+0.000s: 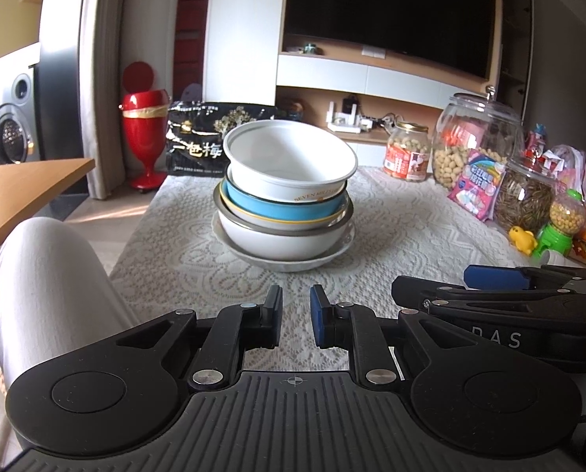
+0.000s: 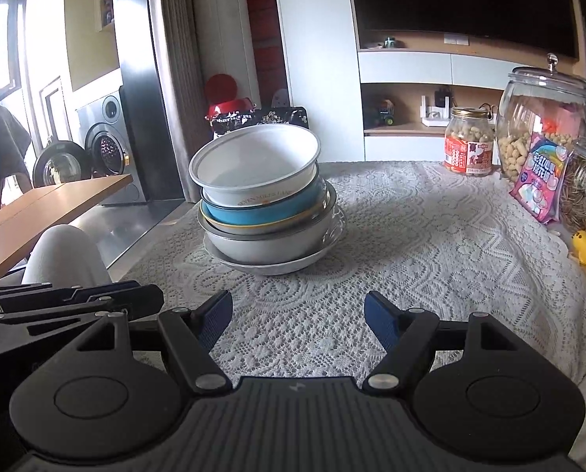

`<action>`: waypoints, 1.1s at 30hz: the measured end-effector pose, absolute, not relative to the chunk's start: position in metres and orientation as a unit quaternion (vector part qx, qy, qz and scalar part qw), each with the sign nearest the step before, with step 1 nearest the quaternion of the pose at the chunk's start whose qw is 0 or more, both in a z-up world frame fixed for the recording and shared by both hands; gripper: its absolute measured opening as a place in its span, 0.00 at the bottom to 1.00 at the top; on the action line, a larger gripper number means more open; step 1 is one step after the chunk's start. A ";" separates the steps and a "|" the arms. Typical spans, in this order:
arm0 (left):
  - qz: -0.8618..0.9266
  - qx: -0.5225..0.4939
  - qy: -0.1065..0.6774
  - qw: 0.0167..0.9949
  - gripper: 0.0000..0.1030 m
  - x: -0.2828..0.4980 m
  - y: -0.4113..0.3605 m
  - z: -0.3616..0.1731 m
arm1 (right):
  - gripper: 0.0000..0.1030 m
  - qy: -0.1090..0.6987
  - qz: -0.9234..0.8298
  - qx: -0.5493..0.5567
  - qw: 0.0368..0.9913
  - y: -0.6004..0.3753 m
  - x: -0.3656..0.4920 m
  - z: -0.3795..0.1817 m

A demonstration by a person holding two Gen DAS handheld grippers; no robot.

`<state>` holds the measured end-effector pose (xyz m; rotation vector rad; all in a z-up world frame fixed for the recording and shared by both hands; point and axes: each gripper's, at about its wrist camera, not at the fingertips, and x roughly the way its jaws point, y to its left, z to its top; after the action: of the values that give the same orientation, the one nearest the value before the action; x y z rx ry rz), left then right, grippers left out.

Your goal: Organize plates and bowls

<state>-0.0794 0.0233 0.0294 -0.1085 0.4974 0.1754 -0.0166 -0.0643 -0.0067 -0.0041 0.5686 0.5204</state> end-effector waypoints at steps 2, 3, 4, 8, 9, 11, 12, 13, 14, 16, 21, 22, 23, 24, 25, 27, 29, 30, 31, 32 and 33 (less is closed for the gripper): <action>0.087 -0.051 0.243 0.965 0.18 -0.080 0.023 0.030 | 0.73 0.277 0.254 -0.002 0.927 -0.064 -0.016 -0.007; 0.087 -0.050 0.242 0.965 0.18 -0.080 0.022 0.031 | 0.73 0.277 0.254 -0.002 0.927 -0.064 -0.016 -0.007; 0.087 -0.050 0.242 0.965 0.18 -0.080 0.022 0.031 | 0.73 0.277 0.254 -0.002 0.927 -0.064 -0.016 -0.007; 0.087 -0.050 0.241 0.965 0.18 -0.081 0.022 0.031 | 0.73 0.278 0.254 -0.002 0.926 -0.064 -0.016 -0.007; 0.087 -0.050 0.241 0.965 0.18 -0.081 0.022 0.031 | 0.73 0.278 0.254 -0.002 0.926 -0.064 -0.016 -0.007; 0.087 -0.050 0.241 0.965 0.18 -0.081 0.022 0.031 | 0.73 0.278 0.254 -0.002 0.927 -0.064 -0.017 -0.006; 0.087 -0.050 0.241 0.965 0.18 -0.081 0.022 0.031 | 0.73 0.277 0.254 -0.002 0.927 -0.064 -0.017 -0.006; 0.087 -0.050 0.241 0.965 0.18 -0.081 0.021 0.031 | 0.73 0.277 0.254 -0.002 0.927 -0.064 -0.016 -0.007; 0.086 -0.050 0.241 0.965 0.18 -0.081 0.022 0.031 | 0.73 0.278 0.254 -0.002 0.926 -0.064 -0.016 -0.006; 0.086 -0.050 0.241 0.965 0.18 -0.081 0.022 0.031 | 0.73 0.278 0.254 -0.002 0.926 -0.064 -0.016 -0.006; 0.086 -0.050 0.241 0.965 0.18 -0.081 0.021 0.031 | 0.73 0.278 0.254 -0.002 0.927 -0.064 -0.017 -0.006; 0.086 -0.050 0.241 0.965 0.18 -0.081 0.021 0.031 | 0.73 0.277 0.254 -0.002 0.927 -0.064 -0.017 -0.006; 0.086 -0.050 0.241 0.965 0.18 -0.081 0.021 0.031 | 0.73 0.278 0.254 -0.002 0.927 -0.064 -0.017 -0.006; 0.086 -0.050 0.241 0.965 0.18 -0.081 0.021 0.031 | 0.73 0.278 0.254 -0.002 0.926 -0.064 -0.017 -0.006; 0.086 -0.050 0.241 0.965 0.18 -0.081 0.021 0.031 | 0.73 0.278 0.254 -0.002 0.926 -0.064 -0.017 -0.006; 0.086 -0.050 0.241 0.965 0.18 -0.081 0.021 0.031 | 0.73 0.278 0.254 -0.002 0.926 -0.064 -0.017 -0.006; 0.086 -0.050 0.241 0.965 0.18 -0.081 0.022 0.031 | 0.73 0.278 0.254 -0.002 0.926 -0.064 -0.017 -0.007; 0.086 -0.050 0.241 0.965 0.18 -0.081 0.022 0.031 | 0.73 0.278 0.254 -0.002 0.926 -0.064 -0.017 -0.007; 0.086 -0.050 0.241 0.966 0.18 -0.081 0.022 0.031 | 0.73 0.278 0.254 -0.002 0.926 -0.064 -0.017 -0.007; 0.084 -0.049 0.241 0.966 0.18 -0.081 0.022 0.032 | 0.73 0.278 0.254 -0.002 0.926 -0.064 -0.017 -0.006; 0.082 -0.049 0.241 0.966 0.18 -0.081 0.022 0.032 | 0.73 0.278 0.254 -0.002 0.926 -0.064 -0.017 -0.007</action>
<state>-0.0813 0.0219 0.0319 -0.0998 0.4872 0.1662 -0.0170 -0.0642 -0.0065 -0.0043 0.5703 0.5213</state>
